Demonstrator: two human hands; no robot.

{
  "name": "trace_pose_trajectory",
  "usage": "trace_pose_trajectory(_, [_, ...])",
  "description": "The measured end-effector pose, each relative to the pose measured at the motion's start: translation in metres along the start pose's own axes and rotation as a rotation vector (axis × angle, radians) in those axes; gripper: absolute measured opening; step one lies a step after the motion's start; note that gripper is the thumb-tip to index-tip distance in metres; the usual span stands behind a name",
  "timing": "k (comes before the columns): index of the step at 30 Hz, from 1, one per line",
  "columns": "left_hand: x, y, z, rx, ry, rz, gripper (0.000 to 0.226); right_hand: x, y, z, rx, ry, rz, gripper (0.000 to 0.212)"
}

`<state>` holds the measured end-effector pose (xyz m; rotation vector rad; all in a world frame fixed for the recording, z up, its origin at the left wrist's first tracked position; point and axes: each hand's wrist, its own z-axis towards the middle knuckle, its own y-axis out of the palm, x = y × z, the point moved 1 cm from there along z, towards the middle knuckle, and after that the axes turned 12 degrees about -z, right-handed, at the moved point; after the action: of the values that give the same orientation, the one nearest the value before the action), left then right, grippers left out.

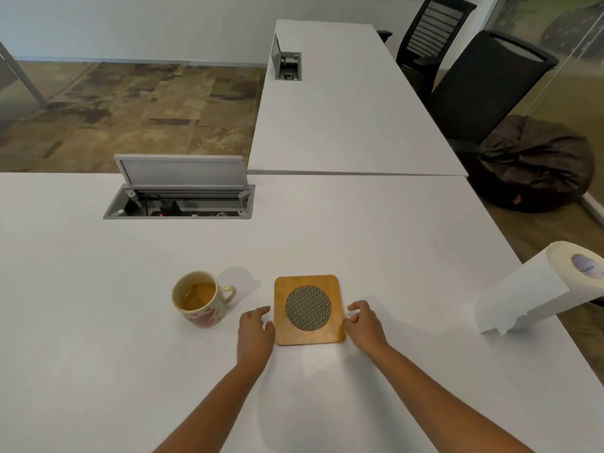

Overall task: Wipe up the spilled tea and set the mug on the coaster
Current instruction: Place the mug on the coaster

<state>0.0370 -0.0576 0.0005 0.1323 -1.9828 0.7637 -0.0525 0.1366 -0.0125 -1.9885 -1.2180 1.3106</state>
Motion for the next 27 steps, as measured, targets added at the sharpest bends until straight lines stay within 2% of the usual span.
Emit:
trace_pose_trajectory(6, [0.016,-0.043,-0.011,0.2,0.388,-0.054,0.029,-0.04,0.013,-0.006,-0.054,-0.13,0.036,0.026])
trace_pose_trajectory(10, [0.017,-0.079,-0.007,0.245,0.534,0.079,0.047,-0.079,0.028,-0.012,-0.09,-0.223,0.052,0.022])
trace_pose_trajectory(13, [0.008,-0.102,0.007,0.252,0.447,0.22,0.083,-0.111,0.041,-0.017,-0.149,-0.329,0.01,0.028])
trace_pose_trajectory(16, [-0.005,-0.116,0.018,0.271,0.241,0.188,0.105,-0.144,0.054,-0.022,-0.229,-0.435,-0.033,0.037])
trace_pose_trajectory(19, [-0.023,-0.117,0.02,0.292,0.155,0.039,0.104,-0.169,0.062,-0.024,-0.271,-0.474,-0.073,0.043])
trace_pose_trajectory(23, [-0.038,-0.114,0.019,0.301,0.102,-0.181,0.106,-0.185,0.065,-0.023,-0.3,-0.492,-0.124,0.04])
trace_pose_trajectory(27, [-0.041,-0.114,0.026,0.257,0.068,-0.26,0.103,-0.188,0.067,-0.017,-0.37,-0.483,-0.154,0.036])
